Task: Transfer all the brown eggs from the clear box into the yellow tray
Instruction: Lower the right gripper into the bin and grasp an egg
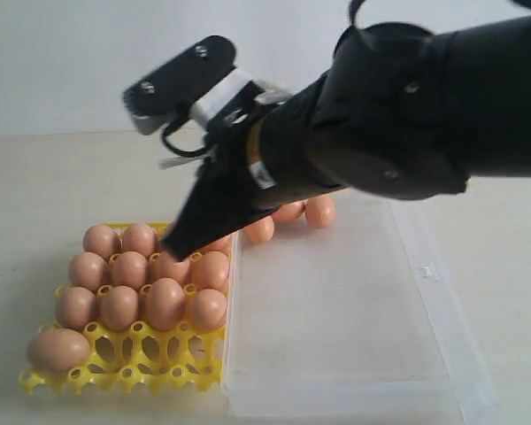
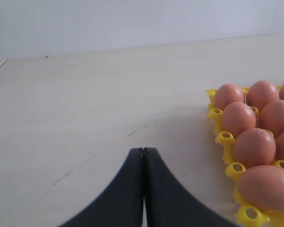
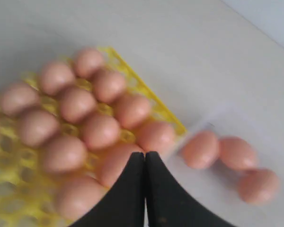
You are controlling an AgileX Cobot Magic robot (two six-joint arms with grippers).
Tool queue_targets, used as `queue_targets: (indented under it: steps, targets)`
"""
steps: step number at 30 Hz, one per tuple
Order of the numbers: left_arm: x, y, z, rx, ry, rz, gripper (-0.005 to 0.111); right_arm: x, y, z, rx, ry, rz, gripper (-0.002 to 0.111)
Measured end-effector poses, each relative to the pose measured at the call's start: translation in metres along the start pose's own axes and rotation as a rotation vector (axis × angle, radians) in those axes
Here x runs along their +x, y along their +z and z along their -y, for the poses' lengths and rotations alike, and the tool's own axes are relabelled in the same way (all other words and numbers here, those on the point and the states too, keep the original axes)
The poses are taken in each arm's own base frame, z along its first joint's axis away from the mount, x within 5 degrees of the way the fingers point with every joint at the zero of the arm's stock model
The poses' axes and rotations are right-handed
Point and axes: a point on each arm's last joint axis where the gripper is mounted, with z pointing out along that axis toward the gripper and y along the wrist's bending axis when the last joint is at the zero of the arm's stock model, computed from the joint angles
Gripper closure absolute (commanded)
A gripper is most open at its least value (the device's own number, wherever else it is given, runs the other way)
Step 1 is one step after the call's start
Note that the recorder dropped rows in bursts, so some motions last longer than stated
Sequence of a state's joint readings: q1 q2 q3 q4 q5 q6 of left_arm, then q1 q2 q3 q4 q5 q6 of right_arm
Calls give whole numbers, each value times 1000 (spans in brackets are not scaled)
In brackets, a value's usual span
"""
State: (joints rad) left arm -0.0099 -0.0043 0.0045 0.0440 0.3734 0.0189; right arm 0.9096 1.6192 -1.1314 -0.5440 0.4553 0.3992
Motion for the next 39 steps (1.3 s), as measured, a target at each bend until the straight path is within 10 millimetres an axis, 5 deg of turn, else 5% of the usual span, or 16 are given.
queue_targets:
  steps: [8, 16, 20, 31, 39]
  targets:
    - [0, 0, 0, 0, 0, 0, 107, 19, 10, 71, 227, 113, -234, 105]
    - [0, 0, 0, 0, 0, 0, 107, 37, 67, 119, 260, 374, -368, 64]
    - [0, 0, 0, 0, 0, 0, 107, 51, 93, 139, 271, 524, -420, 56]
    - [0, 0, 0, 0, 0, 0, 107, 51, 146, 149, 192, 747, -396, 56]
    - [0, 0, 0, 0, 0, 0, 107, 57, 165, 145, 170, 794, -407, 56]
